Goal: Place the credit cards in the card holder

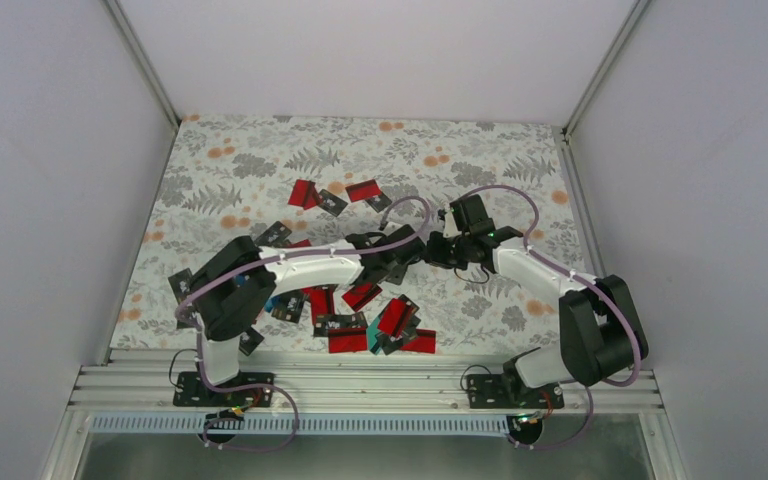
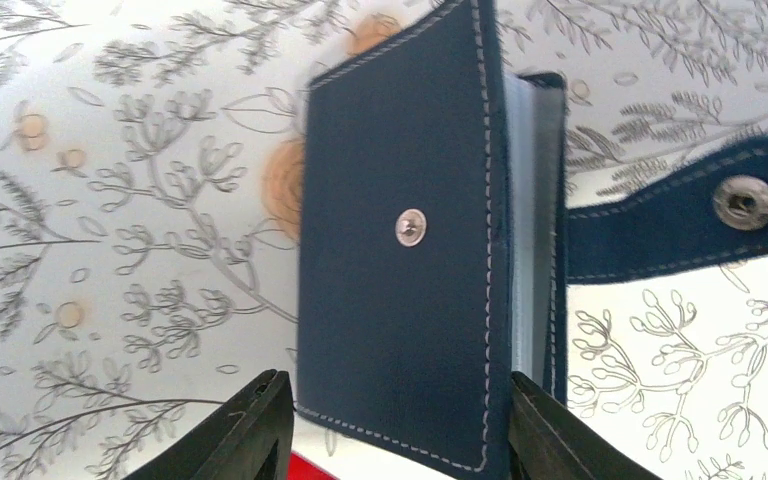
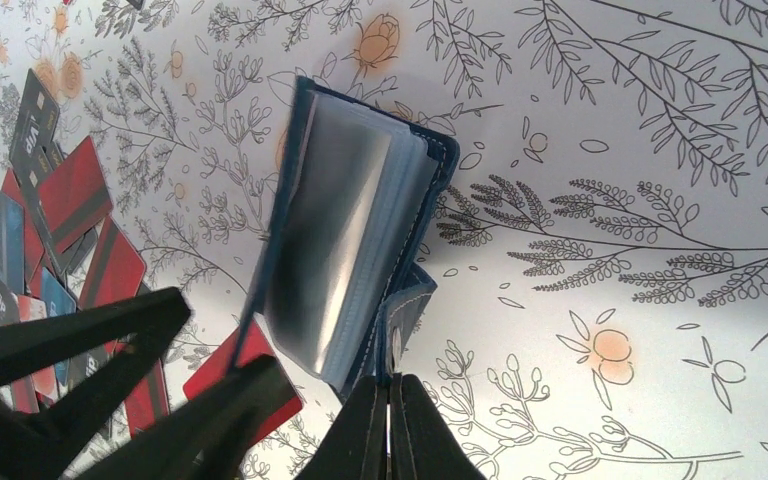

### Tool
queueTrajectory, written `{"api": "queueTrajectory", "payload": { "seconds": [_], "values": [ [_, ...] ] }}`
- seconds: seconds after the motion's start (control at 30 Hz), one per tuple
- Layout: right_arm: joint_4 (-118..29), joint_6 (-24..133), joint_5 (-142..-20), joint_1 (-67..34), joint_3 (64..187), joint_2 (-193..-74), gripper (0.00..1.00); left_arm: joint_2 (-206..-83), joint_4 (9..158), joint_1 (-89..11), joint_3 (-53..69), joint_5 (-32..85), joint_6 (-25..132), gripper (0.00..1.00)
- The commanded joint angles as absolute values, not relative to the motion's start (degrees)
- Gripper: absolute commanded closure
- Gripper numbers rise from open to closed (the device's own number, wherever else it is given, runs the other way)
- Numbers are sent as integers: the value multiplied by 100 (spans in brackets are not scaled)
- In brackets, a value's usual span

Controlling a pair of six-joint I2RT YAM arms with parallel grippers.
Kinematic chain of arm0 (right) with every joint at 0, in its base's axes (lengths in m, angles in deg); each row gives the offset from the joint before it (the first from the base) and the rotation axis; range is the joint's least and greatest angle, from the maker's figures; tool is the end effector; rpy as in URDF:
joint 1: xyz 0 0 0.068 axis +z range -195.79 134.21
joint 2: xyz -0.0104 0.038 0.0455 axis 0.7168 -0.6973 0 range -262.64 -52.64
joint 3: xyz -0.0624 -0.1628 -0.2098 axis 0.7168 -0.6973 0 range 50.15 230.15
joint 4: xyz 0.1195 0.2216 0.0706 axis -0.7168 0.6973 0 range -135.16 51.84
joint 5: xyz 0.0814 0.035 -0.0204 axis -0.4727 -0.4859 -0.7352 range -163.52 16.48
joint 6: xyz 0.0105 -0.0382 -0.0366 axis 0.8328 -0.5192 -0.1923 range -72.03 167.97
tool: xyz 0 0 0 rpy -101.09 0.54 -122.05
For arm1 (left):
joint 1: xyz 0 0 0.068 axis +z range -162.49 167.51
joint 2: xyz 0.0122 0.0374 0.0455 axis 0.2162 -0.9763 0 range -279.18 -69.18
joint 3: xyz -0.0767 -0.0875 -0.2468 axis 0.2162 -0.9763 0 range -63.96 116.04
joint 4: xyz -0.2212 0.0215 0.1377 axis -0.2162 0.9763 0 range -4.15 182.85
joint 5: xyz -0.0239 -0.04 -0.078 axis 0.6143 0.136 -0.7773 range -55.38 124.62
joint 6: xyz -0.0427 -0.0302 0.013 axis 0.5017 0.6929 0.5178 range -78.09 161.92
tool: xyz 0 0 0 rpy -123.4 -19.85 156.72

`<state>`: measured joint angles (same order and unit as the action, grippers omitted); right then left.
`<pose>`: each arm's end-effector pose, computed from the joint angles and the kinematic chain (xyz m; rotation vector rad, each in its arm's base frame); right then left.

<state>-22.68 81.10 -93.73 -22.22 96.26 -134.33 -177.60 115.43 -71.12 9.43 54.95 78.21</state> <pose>0.2451 0.1204 0.1898 0.0881 2.7090 0.7924 0.2107 -0.3219 0.1756 0.3982 2.5548 -0.1157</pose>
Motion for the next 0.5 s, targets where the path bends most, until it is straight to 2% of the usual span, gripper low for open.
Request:
{"api": "queueTrajectory", "payload": {
  "seconds": [0.0, 0.47],
  "values": [
    [-2144, 8031, -9256, -2259, 9619, -13319, 96, -17272, 11484, -6956, 684, 5796, 8125, 51],
    [-2152, 7962, -9186, -2339, 9499, -13471, 96, -17317, 10988, -6056, 400, 5402, 7873, 62]
  ]
}}
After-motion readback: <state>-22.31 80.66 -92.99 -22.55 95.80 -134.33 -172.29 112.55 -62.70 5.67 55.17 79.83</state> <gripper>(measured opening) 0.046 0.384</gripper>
